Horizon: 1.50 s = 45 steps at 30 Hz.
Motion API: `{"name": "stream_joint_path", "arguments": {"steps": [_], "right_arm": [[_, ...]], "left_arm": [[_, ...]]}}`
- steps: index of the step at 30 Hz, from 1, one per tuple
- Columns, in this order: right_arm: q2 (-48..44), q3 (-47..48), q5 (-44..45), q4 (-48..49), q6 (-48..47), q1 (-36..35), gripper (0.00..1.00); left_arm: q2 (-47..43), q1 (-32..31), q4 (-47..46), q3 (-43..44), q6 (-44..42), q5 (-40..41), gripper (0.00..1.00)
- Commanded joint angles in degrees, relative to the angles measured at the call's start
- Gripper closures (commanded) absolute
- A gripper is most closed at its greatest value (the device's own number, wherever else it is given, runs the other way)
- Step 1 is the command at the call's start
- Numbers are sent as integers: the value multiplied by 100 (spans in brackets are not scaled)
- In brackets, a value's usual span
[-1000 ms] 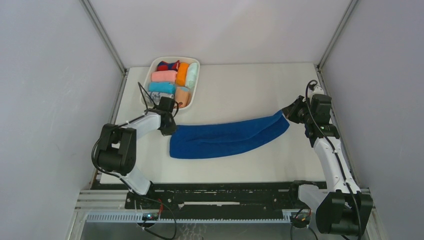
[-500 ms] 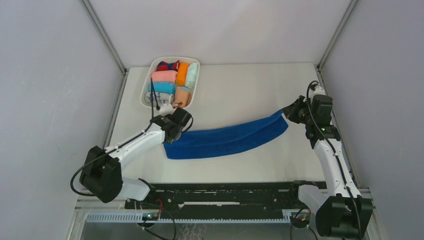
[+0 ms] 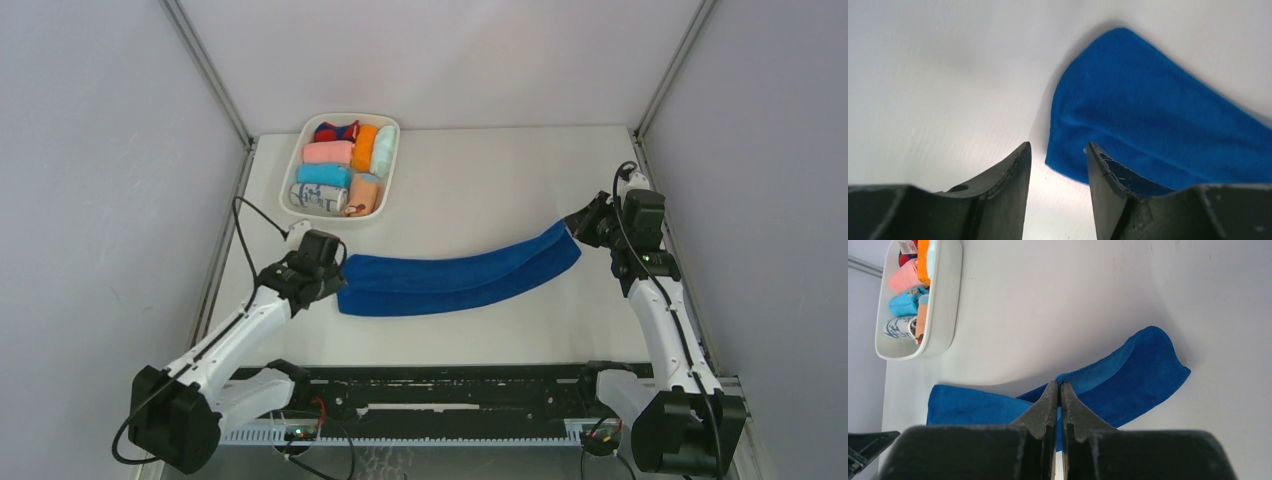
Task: Roll the towels
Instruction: Flatten out the towel at the center of the board.
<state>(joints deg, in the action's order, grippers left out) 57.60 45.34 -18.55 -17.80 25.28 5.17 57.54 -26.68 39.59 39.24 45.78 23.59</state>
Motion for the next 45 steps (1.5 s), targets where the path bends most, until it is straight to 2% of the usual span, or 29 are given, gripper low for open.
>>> {"name": "stream_joint_path", "arguments": {"steps": [1, 5, 11, 18, 22, 24, 25, 28, 30, 39, 42, 45], "right_arm": [[-7, 7, -9, 135, -91, -19, 100], [-7, 4, -17, 145, -105, -39, 100], [43, 1, -18, 141, -127, -46, 100], [108, 1, -26, 203, -115, -56, 100], [141, 2, -31, 217, -115, -59, 100], [164, 4, -57, 237, -111, -51, 100], [176, 8, -67, 248, -111, -56, 100], [190, 17, -103, 360, -86, -46, 100], [205, 111, -85, 396, -67, -19, 100], [628, 1731, -145, 311, 67, 328, 100], [532, 2210, -218, 245, 131, 479, 100], [330, 2431, -283, 203, 148, 624, 100]], "left_arm": [[613, 717, -862, 390, -636, -731, 49], [1648, 1116, -1111, 922, -908, -1020, 47], [2862, 1160, -1172, 1537, -1382, -989, 44], [3668, 1162, -1189, 1948, -1660, -1255, 47], [3985, 1164, -1220, 2053, -1744, -1298, 52], [4139, 1158, -1219, 2097, -1768, -1288, 62], [4193, 1163, -1223, 2117, -1771, -1269, 70], [4086, 1159, -1136, 2214, -1806, -1172, 93], [3802, 1165, -1013, 2386, -1862, -1000, 100], [2771, 1328, 370, 4787, -2308, -645, 100], [2320, 1325, 447, 5206, -2448, -607, 100], [1780, 1326, 389, 5155, -2517, -567, 100]]}}
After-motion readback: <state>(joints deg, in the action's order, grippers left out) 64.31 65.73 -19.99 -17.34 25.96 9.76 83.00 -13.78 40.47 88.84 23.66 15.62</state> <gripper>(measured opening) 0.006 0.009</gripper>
